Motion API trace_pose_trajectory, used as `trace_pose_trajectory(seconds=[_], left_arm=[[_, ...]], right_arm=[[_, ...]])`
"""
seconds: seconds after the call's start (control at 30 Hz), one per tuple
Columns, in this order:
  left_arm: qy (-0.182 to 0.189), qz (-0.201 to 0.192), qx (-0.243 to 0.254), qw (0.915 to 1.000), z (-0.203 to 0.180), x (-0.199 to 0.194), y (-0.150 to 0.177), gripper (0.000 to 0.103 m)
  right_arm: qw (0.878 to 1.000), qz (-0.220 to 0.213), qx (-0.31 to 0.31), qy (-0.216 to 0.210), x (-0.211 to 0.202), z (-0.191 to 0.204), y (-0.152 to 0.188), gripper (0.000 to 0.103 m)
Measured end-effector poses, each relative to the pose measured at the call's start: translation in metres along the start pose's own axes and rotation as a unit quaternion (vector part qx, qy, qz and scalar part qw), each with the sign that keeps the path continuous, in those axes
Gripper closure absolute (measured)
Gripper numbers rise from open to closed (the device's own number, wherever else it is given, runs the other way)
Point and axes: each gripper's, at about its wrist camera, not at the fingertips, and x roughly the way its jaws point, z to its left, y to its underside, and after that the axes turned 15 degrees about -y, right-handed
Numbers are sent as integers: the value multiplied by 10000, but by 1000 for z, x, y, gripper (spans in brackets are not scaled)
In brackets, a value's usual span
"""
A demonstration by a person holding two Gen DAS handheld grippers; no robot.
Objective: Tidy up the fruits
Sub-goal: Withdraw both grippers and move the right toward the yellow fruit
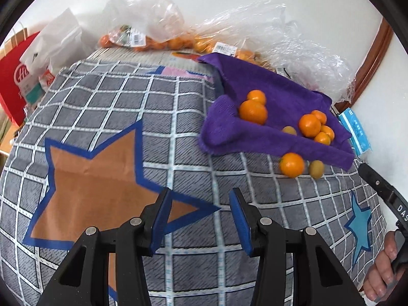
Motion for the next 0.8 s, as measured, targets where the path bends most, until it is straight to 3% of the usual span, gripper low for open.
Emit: trace_pose_trajectory(seconds=[0.13,0.3,0.4,0.6,0.67,0.8], left_arm=[[-111,-97,31,9999,9,6,6,59],[-194,-531,197,9982,8,7,14,59],[-280,-534,316,9977,4,7,14,55],[39,-517,140,9986,14,8,13,53],[106,-512,92,9986,15,8,14,53],[54,-517,134,9986,12,7,15,53]], right_arm=[[9997,195,-97,-75,24,9,9,56],[9992,367,-65,-119,53,11,16,62],[9987,492,-9,-124,68,8,18,64],[9975,675,157,-142,91,1,14,67],[9979,649,32,-42,92,3,15,75],[9976,671,-150,-20,87,7,19,75]])
